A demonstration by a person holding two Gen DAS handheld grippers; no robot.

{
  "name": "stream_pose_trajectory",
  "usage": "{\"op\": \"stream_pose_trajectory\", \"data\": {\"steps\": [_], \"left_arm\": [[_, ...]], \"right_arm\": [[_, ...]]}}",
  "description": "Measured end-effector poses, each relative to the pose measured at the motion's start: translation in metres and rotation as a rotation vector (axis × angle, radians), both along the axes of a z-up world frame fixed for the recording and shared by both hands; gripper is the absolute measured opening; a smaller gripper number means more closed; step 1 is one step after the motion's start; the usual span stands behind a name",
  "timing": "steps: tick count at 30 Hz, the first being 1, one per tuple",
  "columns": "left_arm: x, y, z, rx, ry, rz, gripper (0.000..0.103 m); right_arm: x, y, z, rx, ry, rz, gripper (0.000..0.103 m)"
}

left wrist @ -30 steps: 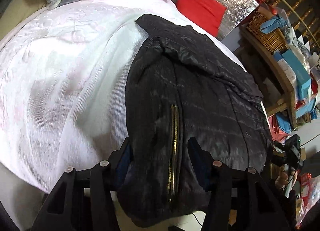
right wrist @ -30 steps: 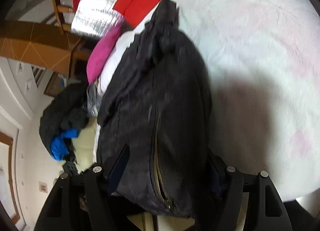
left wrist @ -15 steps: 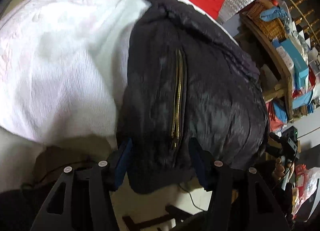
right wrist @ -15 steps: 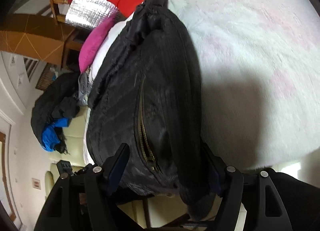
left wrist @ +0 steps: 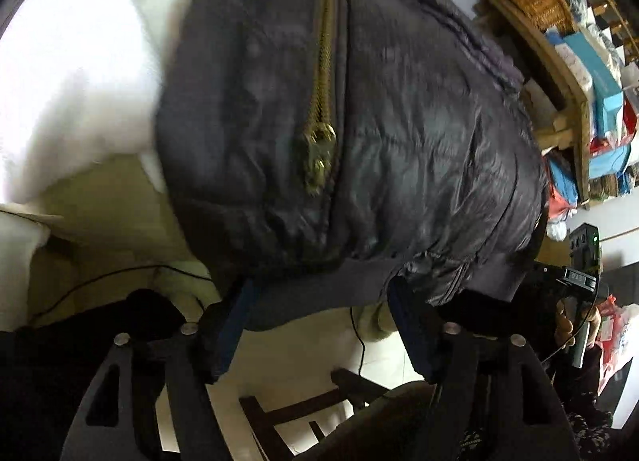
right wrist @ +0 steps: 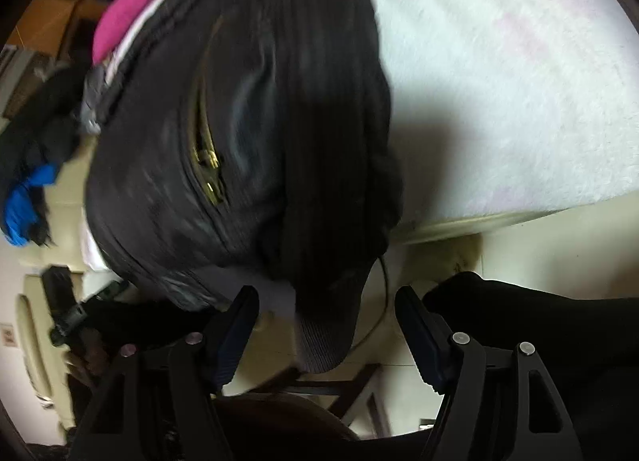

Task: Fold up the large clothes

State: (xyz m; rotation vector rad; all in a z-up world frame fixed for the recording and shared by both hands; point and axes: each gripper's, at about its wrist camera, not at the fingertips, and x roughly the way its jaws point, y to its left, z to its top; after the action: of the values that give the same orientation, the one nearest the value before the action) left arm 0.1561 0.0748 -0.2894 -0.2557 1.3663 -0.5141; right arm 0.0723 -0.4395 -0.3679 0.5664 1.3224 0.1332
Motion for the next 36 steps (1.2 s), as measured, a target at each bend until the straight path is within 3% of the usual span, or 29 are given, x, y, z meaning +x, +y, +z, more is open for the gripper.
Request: {"op": "stream_pose_trajectory", "data": {"steps": [6, 9, 10, 11, 13, 14, 18, 19, 22, 23, 30, 33, 35, 36], "left_arm": [[0.002, -0.007, -0.014, -0.027, 0.046, 0.011, 0.072], [0.003, -0.008, -0.019, -0.046, 0.059, 0.032, 0.07], [0.003, -0.007, -0.02, -0.052, 0.06, 0.04, 0.061], [0.002, -0.006, -0.021, -0.061, 0.057, 0.04, 0.036], [0.001, -0.006, -0.023, -0.071, 0.068, 0.026, 0.008], [0.0, -0.006, -0.023, -0.065, 0.066, 0.026, 0.006], [-0.006, -0.008, -0.022, -0.084, 0.062, 0.033, 0.007], [-0.005, -0.005, -0.024, -0.079, 0.069, 0.051, 0.016], [-0.002, 0.006, -0.033, -0.055, 0.139, 0.094, 0.082], [-0.001, 0.008, -0.035, -0.05, 0.153, 0.101, 0.086], [0.002, 0.005, -0.048, 0.009, 0.173, 0.143, 0.086], [0.004, 0.009, -0.049, -0.002, 0.155, 0.172, 0.08], [0.004, 0.007, -0.045, -0.013, 0.124, 0.159, 0.045], [0.003, 0.006, -0.042, -0.017, 0.111, 0.15, 0.04]], "right_arm": [[0.014, 0.019, -0.032, 0.009, 0.065, 0.012, 0.074], [0.017, 0.033, -0.032, -0.012, 0.015, 0.057, 0.072], [0.016, 0.038, -0.028, -0.022, -0.012, 0.076, 0.059], [0.015, 0.042, -0.022, -0.044, -0.044, 0.097, 0.038], [0.011, 0.048, -0.014, -0.079, -0.077, 0.123, 0.03], [0.008, 0.05, -0.011, -0.083, -0.085, 0.125, 0.025], [-0.002, 0.05, 0.001, -0.065, -0.121, 0.132, 0.024], [-0.004, 0.048, 0.002, -0.055, -0.121, 0.132, 0.024], [-0.005, 0.042, -0.003, -0.03, -0.098, 0.133, 0.024], [-0.005, 0.041, -0.004, -0.024, -0.088, 0.135, 0.024], [-0.005, 0.046, -0.029, -0.011, -0.022, 0.131, 0.027], [0.005, 0.053, -0.037, -0.021, 0.005, 0.119, 0.027], [0.004, 0.054, -0.03, -0.026, -0.043, 0.136, 0.027], [0.002, 0.055, -0.025, -0.024, -0.068, 0.143, 0.025]]}}
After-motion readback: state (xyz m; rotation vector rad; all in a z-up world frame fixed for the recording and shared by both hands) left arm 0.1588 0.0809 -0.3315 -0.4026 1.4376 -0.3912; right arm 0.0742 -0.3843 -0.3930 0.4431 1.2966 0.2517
